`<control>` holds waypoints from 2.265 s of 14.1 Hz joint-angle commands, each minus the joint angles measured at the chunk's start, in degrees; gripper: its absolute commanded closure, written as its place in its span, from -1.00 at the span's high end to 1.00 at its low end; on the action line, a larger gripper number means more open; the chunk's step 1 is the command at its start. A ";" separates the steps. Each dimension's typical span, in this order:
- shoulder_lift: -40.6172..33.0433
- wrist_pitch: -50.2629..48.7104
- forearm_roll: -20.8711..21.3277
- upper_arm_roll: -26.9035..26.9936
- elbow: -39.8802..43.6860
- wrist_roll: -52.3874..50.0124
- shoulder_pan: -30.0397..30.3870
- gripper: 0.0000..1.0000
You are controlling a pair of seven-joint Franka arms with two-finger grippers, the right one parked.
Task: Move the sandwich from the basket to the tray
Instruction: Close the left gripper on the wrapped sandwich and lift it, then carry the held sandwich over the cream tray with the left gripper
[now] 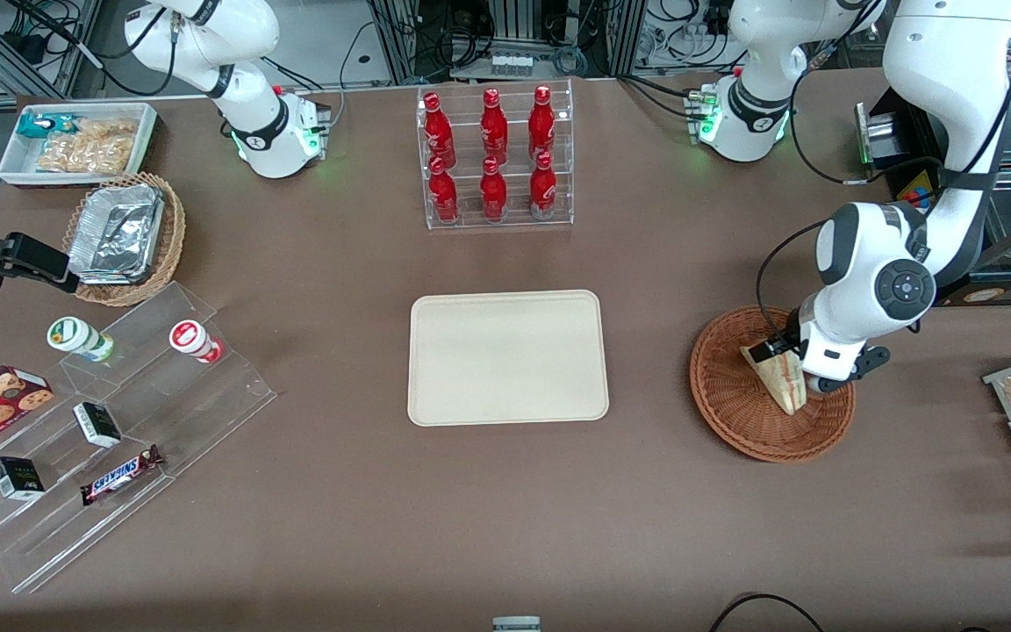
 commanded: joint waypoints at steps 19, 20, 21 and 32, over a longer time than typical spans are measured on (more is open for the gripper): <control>-0.33 -7.33 0.50 -3.06 12.47 -2.41 -3.79 -0.91; -0.16 -8.84 0.50 -3.32 13.97 -2.85 -6.41 -0.91; 0.02 -9.64 0.16 -3.32 14.86 -3.55 -9.31 -0.91; 20.39 -9.83 -1.25 -3.33 36.38 -18.15 -36.75 -0.91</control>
